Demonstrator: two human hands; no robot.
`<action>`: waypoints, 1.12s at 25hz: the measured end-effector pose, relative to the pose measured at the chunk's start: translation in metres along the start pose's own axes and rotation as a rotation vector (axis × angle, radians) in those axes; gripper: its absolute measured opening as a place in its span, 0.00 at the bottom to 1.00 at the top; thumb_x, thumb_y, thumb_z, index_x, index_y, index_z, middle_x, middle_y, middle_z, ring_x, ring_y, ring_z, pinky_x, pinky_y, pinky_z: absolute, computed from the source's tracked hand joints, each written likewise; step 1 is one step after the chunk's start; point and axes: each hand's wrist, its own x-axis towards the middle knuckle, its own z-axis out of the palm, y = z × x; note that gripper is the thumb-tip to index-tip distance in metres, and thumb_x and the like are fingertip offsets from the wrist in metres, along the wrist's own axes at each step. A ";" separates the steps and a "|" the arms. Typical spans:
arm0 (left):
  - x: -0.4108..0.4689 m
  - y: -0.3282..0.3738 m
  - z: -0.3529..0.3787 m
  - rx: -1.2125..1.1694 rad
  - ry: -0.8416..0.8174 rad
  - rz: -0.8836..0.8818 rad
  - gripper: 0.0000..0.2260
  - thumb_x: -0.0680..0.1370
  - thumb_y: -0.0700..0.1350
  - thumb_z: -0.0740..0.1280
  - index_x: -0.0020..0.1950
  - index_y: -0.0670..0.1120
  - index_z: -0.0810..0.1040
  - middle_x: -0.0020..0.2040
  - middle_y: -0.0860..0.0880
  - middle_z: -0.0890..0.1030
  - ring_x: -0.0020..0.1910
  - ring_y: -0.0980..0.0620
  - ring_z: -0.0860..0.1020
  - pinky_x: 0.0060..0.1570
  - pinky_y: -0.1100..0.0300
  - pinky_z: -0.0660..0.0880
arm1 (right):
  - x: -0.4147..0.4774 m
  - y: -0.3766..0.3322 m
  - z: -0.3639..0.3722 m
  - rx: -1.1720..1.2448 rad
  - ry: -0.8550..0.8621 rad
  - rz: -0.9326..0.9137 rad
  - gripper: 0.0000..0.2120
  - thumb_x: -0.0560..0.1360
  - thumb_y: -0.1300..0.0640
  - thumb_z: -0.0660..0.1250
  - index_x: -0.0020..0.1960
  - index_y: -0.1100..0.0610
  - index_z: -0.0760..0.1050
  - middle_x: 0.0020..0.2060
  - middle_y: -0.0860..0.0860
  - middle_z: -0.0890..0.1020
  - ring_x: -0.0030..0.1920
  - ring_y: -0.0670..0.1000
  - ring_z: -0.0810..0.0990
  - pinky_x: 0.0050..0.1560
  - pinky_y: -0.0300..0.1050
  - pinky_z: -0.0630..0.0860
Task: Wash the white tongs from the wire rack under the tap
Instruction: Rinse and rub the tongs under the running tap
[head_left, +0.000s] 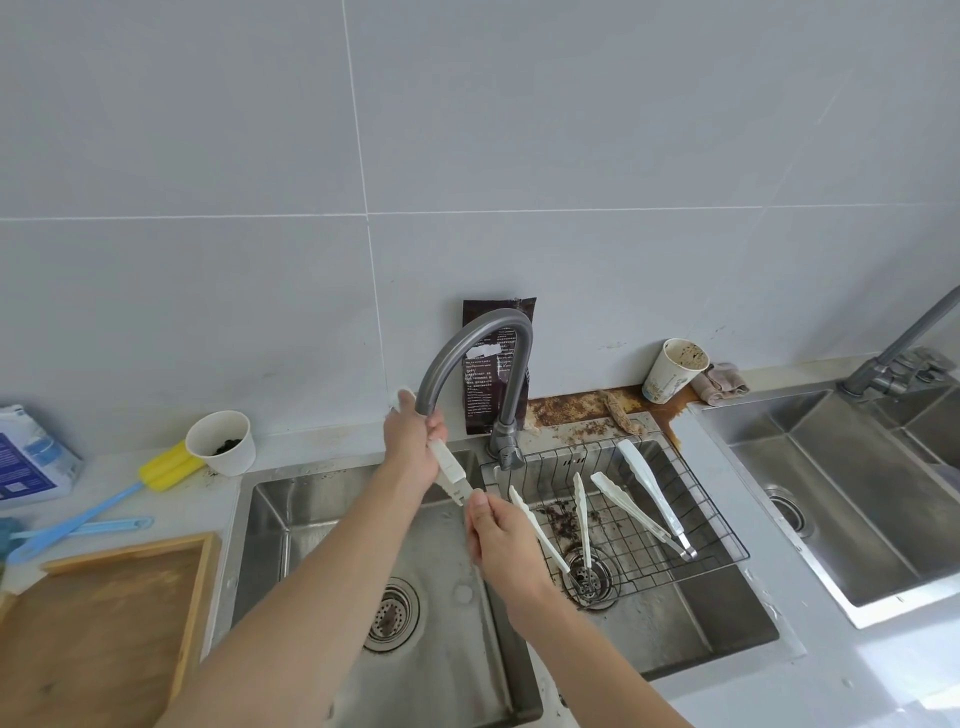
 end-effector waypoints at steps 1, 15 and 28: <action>-0.003 -0.003 0.001 0.011 -0.012 0.005 0.10 0.84 0.47 0.57 0.46 0.47 0.73 0.33 0.49 0.70 0.16 0.59 0.64 0.14 0.67 0.58 | 0.002 -0.001 0.000 0.007 0.017 0.000 0.20 0.84 0.51 0.55 0.34 0.53 0.67 0.23 0.43 0.68 0.25 0.44 0.63 0.26 0.38 0.60; 0.000 -0.006 -0.001 0.119 0.003 0.117 0.14 0.82 0.52 0.60 0.42 0.44 0.70 0.29 0.49 0.66 0.19 0.57 0.64 0.19 0.67 0.61 | -0.002 0.008 -0.010 0.002 0.054 0.032 0.20 0.84 0.52 0.54 0.34 0.55 0.66 0.23 0.44 0.68 0.23 0.42 0.63 0.25 0.35 0.60; -0.013 -0.039 -0.008 0.196 -0.042 -0.093 0.10 0.83 0.42 0.60 0.42 0.44 0.67 0.33 0.48 0.68 0.17 0.58 0.65 0.15 0.68 0.60 | 0.006 -0.007 -0.003 -0.247 0.086 -0.121 0.23 0.83 0.49 0.55 0.30 0.51 0.67 0.23 0.44 0.73 0.25 0.41 0.67 0.29 0.35 0.63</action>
